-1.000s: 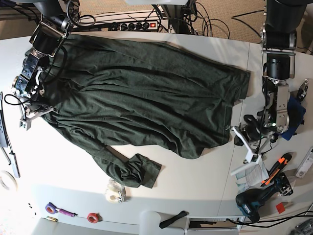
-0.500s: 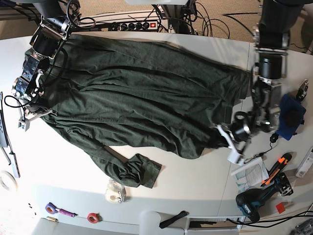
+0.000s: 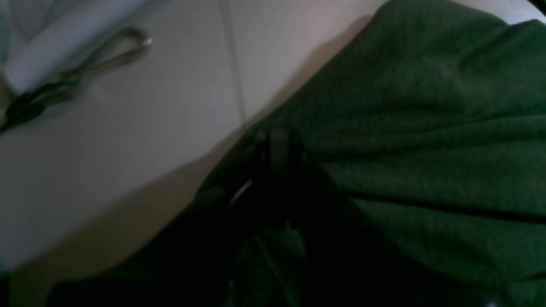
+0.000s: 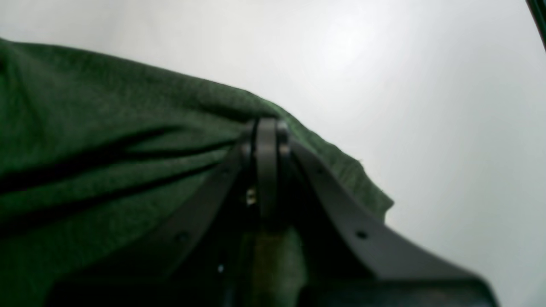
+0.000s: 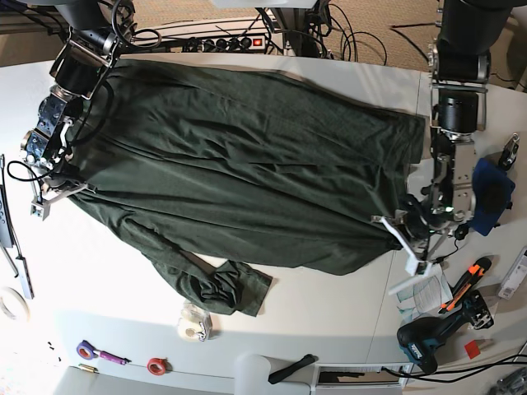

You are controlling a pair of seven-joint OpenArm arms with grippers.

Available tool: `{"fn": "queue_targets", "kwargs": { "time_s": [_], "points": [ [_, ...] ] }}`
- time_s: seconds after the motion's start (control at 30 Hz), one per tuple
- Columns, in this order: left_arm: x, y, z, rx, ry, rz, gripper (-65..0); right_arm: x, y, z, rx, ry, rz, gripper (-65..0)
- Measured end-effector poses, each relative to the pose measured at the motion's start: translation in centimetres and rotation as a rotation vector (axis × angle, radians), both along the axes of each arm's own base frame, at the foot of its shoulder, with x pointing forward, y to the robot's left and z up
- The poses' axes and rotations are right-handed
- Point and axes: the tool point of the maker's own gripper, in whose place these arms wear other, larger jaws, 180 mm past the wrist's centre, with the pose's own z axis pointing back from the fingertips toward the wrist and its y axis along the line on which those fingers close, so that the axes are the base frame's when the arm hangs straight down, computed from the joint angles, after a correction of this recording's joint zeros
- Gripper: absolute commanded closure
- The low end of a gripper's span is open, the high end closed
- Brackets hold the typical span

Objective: Layout the t-shirt on the table in an organized manner, then fold the t-shirt properly
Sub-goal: 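Regrasp the shirt hem edge with the left gripper and pull it, then grasp the hem corners with both grippers and pull them apart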

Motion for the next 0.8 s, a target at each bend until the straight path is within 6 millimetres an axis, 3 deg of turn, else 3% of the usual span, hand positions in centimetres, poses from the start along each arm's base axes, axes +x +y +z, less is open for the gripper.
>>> {"fn": "queue_targets", "kwargs": {
  "time_s": [0.07, 0.13, 0.2, 0.3, 0.43, 0.5, 0.63, 0.73, 0.8],
  "points": [
    [-0.3, -0.7, 0.3, -0.054, -0.006, -0.037, -0.1, 0.0, 0.0, 0.0, -0.001, 0.000, 0.000, 0.0],
    [-0.6, -2.1, 0.7, -0.122, -0.016, -0.092, -18.0, 0.0, 0.0, 0.0, -0.003, 0.000, 0.000, 0.0],
    [-0.7, -3.3, 1.5, -0.180, -0.039, -0.145, -32.8, 0.0, 0.0, 0.0, -0.004, -0.001, 0.000, -11.3],
    [-0.2, -4.3, 3.0, -0.229, -0.077, -0.184, -35.0, 0.2, -0.1, 0.2, -0.004, -0.005, -0.001, -24.2],
    [1.1, -4.6, 6.4, -0.287, -0.138, -0.248, -35.0, 1.4, 0.0, 1.3, 0.000, -0.034, 0.000, -24.6],
    [2.4, -3.6, 9.3, -0.316, -0.188, -0.256, -35.0, 2.4, -0.2, 2.4, -0.003, -0.063, -0.003, -24.6],
    [5.0, 1.6, 14.9, -0.263, -0.295, -0.190, -35.0, 4.3, -1.5, 5.6, -0.032, -0.125, -0.010, -24.6],
    [5.3, 4.5, 16.5, -0.209, -0.318, -0.163, -35.0, 5.7, -2.1, 8.2, -0.060, -0.166, 0.038, -24.6],
    [5.1, 5.7, 16.6, -0.184, -0.312, -0.153, -35.0, 7.0, -1.2, 9.0, -0.015, -0.207, 0.106, -24.6]
  ]
}}
